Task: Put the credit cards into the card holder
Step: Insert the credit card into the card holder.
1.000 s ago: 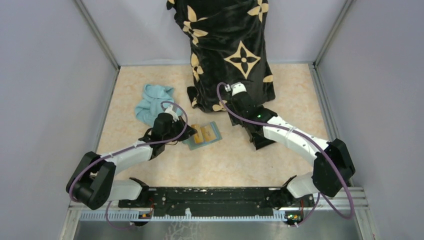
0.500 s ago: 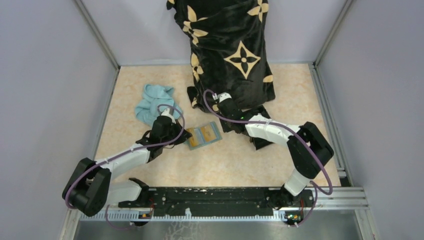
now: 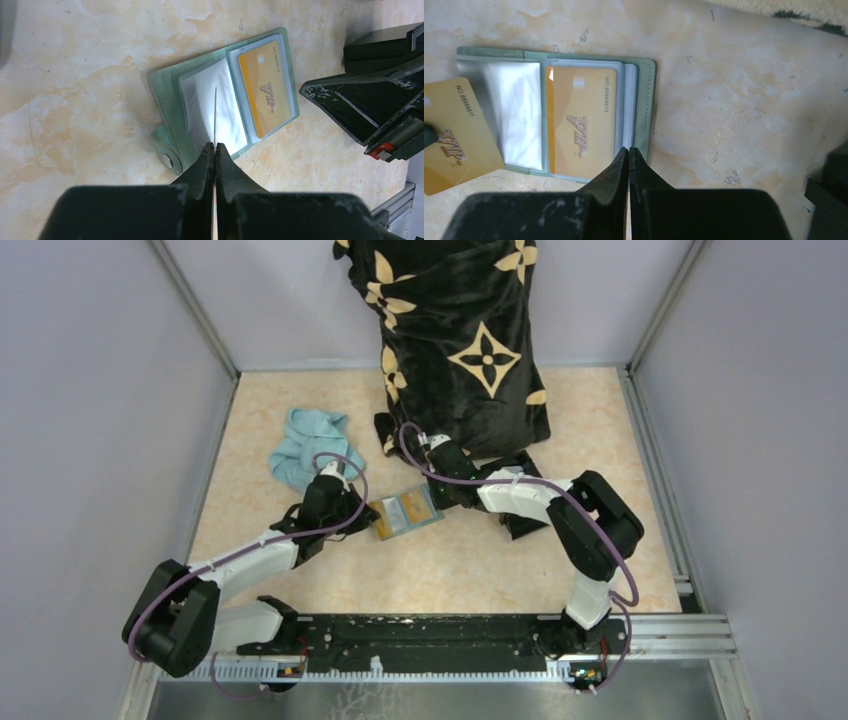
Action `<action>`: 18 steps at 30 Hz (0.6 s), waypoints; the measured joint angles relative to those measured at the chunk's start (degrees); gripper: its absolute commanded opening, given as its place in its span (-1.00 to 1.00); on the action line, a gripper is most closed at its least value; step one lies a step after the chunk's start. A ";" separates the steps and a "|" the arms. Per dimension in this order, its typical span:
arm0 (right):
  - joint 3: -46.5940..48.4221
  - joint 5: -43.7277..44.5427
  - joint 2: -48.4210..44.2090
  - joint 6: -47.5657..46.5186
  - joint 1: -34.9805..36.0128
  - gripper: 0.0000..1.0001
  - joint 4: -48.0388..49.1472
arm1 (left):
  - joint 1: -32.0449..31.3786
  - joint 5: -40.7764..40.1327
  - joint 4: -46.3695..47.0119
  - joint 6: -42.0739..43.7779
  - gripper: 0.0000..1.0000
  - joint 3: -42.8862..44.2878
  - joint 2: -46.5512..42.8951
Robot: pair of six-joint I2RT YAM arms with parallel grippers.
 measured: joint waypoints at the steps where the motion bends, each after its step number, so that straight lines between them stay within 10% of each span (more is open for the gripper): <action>1: 0.00 -0.37 0.02 0.28 0.00 -1.00 0.39 | 0.00 -0.11 -0.02 0.00 -1.00 -0.04 0.00; 18: 0.00 -2.82 2.56 2.58 0.00 -1.00 3.58 | 0.00 -0.59 -0.50 -0.02 -1.00 -0.52 0.00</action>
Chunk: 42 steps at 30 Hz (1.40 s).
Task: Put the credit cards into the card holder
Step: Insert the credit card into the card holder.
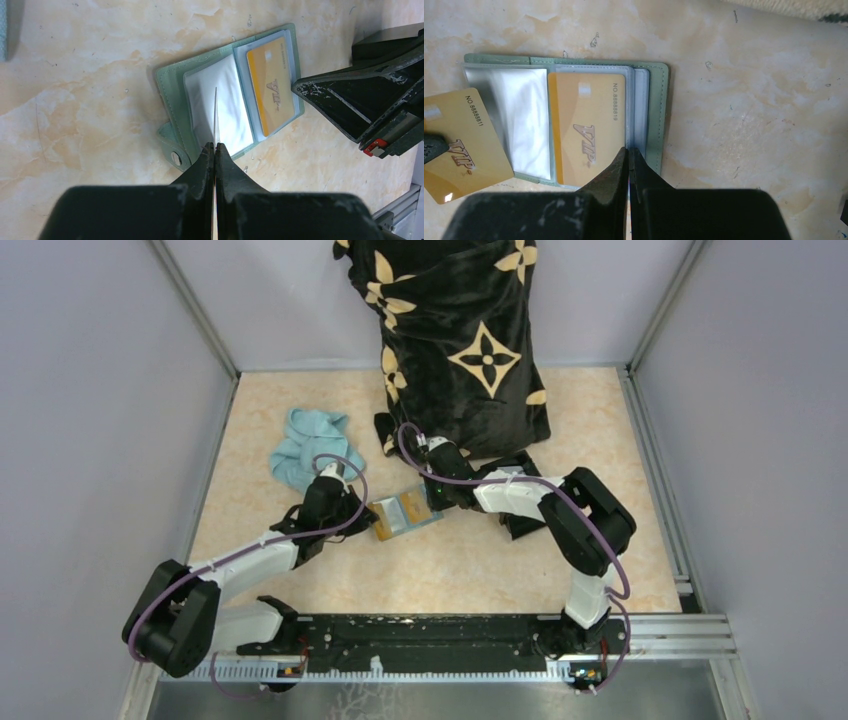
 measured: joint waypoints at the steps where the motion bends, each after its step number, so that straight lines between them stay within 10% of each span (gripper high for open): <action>1: 0.00 0.00 0.00 0.02 0.00 -1.00 0.00 | 0.00 -0.02 0.00 0.00 -1.00 0.00 0.00; 42: -4.74 -25.31 3.87 13.27 -5.55 -0.60 17.33 | 0.00 -0.33 0.09 0.00 -1.00 -0.31 0.02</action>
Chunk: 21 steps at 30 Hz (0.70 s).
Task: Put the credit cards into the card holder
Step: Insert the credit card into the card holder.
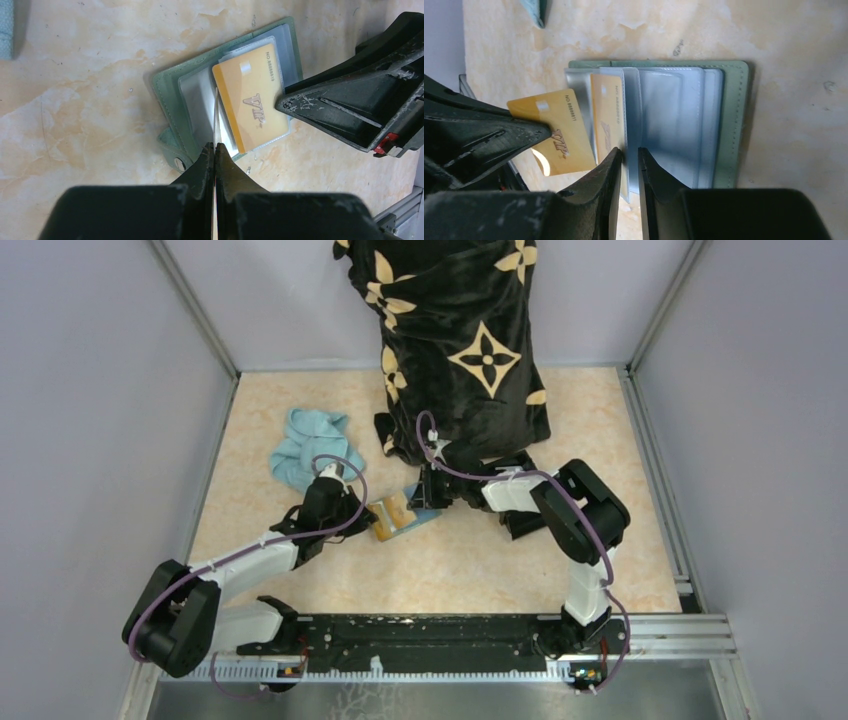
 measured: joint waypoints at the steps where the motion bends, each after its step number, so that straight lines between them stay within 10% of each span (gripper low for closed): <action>1: 0.00 -0.44 0.00 0.20 0.00 -0.60 0.50 | 0.00 -0.07 0.00 0.00 -1.00 0.00 0.00; 21: 0.13 -3.61 -2.36 2.38 1.42 -0.57 2.80 | 0.04 -0.39 -0.04 0.02 -1.00 0.00 0.44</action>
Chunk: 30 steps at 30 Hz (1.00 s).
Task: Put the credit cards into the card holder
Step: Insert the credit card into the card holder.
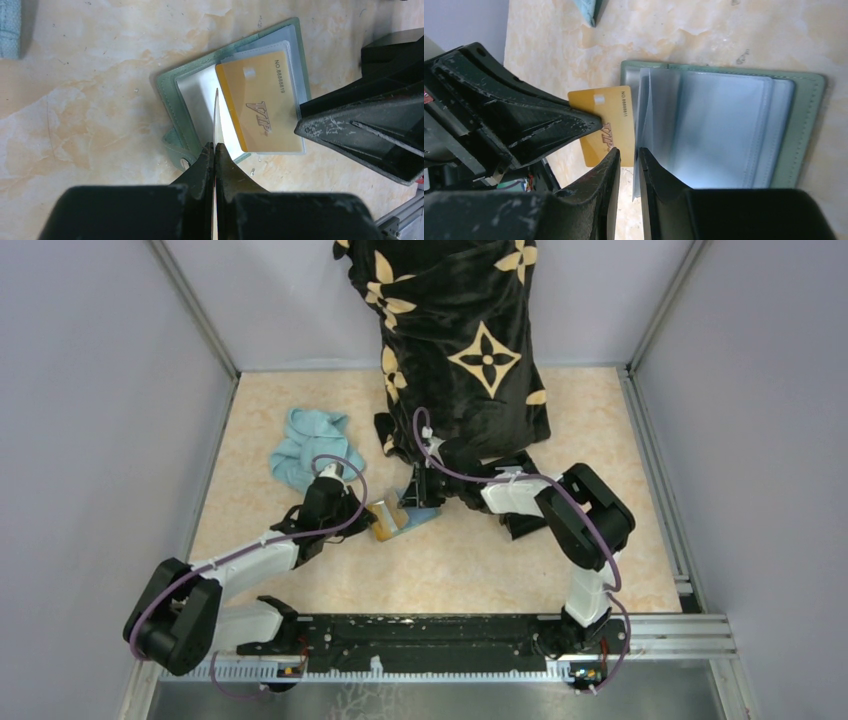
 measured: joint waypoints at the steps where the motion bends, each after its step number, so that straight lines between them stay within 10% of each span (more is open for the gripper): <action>1: 0.04 -0.09 0.00 0.11 0.26 -0.57 0.13 | 0.02 -0.02 0.00 0.00 -1.00 0.00 0.11; 30: 1.11 -0.50 1.16 1.33 5.25 -0.55 2.05 | 0.15 -2.62 -3.76 -1.16 -1.00 0.02 -3.08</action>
